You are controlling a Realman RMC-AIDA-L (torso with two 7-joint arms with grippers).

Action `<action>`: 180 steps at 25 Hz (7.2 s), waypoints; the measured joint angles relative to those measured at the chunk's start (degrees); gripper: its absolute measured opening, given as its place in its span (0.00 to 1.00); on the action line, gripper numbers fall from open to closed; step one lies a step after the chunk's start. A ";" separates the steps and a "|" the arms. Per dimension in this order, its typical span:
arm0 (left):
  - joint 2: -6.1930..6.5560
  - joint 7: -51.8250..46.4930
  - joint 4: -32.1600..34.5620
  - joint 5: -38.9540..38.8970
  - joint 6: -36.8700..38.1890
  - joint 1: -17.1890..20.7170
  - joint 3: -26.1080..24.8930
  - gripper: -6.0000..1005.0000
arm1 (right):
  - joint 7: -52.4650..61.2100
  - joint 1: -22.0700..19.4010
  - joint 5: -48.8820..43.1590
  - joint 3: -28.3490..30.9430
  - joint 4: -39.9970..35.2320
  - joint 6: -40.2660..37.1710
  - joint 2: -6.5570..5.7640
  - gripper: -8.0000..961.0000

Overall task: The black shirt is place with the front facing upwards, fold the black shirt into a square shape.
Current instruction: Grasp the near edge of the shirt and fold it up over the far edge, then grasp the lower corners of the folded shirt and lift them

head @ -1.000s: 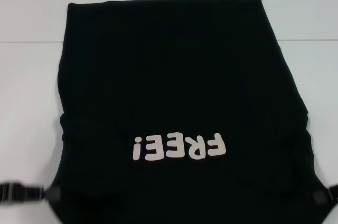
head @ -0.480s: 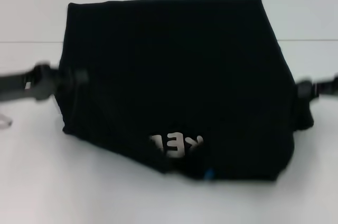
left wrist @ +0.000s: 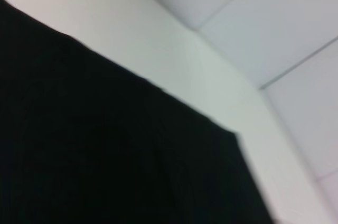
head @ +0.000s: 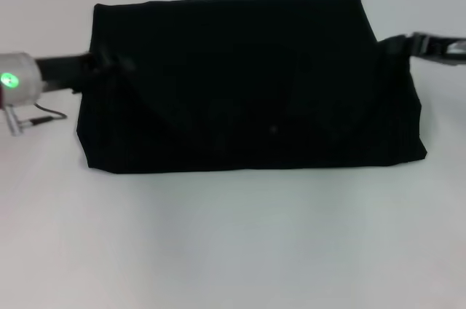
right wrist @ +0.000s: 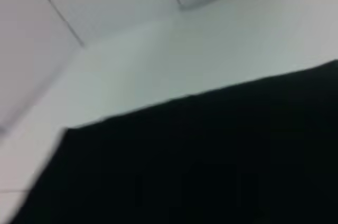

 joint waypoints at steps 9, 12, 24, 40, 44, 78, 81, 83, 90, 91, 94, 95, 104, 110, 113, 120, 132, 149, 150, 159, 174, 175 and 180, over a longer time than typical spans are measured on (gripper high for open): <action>-2.24 0.28 2.66 0.52 -10.94 0.65 10.30 0.04 | -0.02 1.56 0.10 -9.92 1.61 16.31 3.00 0.06; -4.02 0.29 7.04 0.43 -12.96 2.10 10.37 0.04 | 0.31 2.08 0.42 -9.48 0.37 17.55 3.06 0.06; -8.51 -1.19 16.12 1.33 -20.89 4.28 12.36 0.04 | -0.07 6.00 0.13 -11.46 1.47 27.76 3.99 0.06; -10.14 -1.00 17.86 2.15 -26.49 4.50 15.58 0.04 | -0.15 8.66 0.07 -21.54 6.57 37.77 5.19 0.06; -10.29 -0.94 17.63 2.15 -27.11 4.65 16.81 0.04 | -1.17 8.76 0.07 -23.92 6.79 37.91 5.47 0.06; -4.15 16.27 8.71 -14.50 1.59 13.55 5.66 0.80 | 0.43 -9.53 11.60 -5.97 -8.71 -9.83 2.17 0.84; -3.58 14.22 6.27 -12.76 -0.10 13.56 5.60 0.86 | -1.81 -11.11 14.00 -4.23 -7.25 -12.33 2.24 0.92; -3.17 10.14 5.17 -11.06 -0.97 13.64 5.52 0.89 | -2.30 -11.73 14.60 -3.33 -6.88 -13.11 2.19 0.92; -2.79 4.19 3.21 -9.01 -1.90 13.89 5.37 0.94 | -2.43 -11.93 14.65 -2.82 -6.51 -13.96 1.94 0.92; -2.77 4.18 2.86 -8.88 -2.03 13.83 5.50 0.94 | -2.44 -11.93 14.65 -2.81 -6.50 -13.99 1.95 0.92; -2.66 4.80 1.80 -8.40 -2.55 13.37 5.74 0.94 | -2.62 -11.94 14.66 -2.78 -6.50 -14.07 1.98 0.92; -2.70 5.60 1.58 -8.35 -2.96 13.23 5.75 0.94 | -2.72 -11.94 14.66 -2.76 -6.50 -14.04 2.02 0.92; -4.06 10.56 1.56 -8.30 -7.35 12.98 6.73 0.93 | -3.06 -11.47 14.71 -2.66 -6.50 -13.74 2.23 0.92; -4.20 10.43 1.42 -8.30 -8.01 12.42 9.21 0.93 | -3.06 -11.34 15.10 -2.57 -6.50 -13.64 2.35 0.92; -4.27 10.24 1.40 -8.31 -8.83 12.32 9.93 0.93 | -3.06 -11.34 15.45 -2.56 -6.50 -13.64 2.36 0.92; -4.85 10.48 1.62 -8.31 -11.71 12.57 10.25 0.93 | -3.12 -11.36 15.54 -2.08 -6.50 -13.70 2.36 0.92; -6.37 10.90 3.88 -5.73 -11.81 12.56 11.05 0.92 | -3.19 -11.77 17.22 -1.24 -6.50 -14.43 2.32 0.92; -7.83 9.11 7.74 -2.49 -12.22 13.55 11.13 0.42 | -3.82 -12.01 18.46 -1.05 -6.32 -15.04 2.19 0.92; -7.83 8.96 7.76 -2.35 -12.22 13.56 11.14 0.38 | -3.79 -12.01 18.46 -1.05 -6.32 -15.06 2.19 0.92; -7.53 7.74 7.79 -2.14 -11.75 13.42 11.02 0.04 | -3.38 -11.88 18.27 -1.20 -6.32 -15.53 1.75 0.92; 1.70 -0.29 1.70 -4.25 2.07 8.83 6.19 0.04 | 13.78 -5.93 -4.58 -2.18 -7.22 -15.76 -5.67 0.91; 1.64 -0.30 1.71 -4.23 2.01 8.82 6.19 0.04 | 14.91 -5.38 -6.13 -2.32 -7.22 -15.41 -5.97 0.91; 1.31 -0.33 1.73 -4.10 1.42 8.66 6.21 0.04 | 19.49 -2.39 -17.02 -2.52 -7.15 -12.74 -5.99 0.91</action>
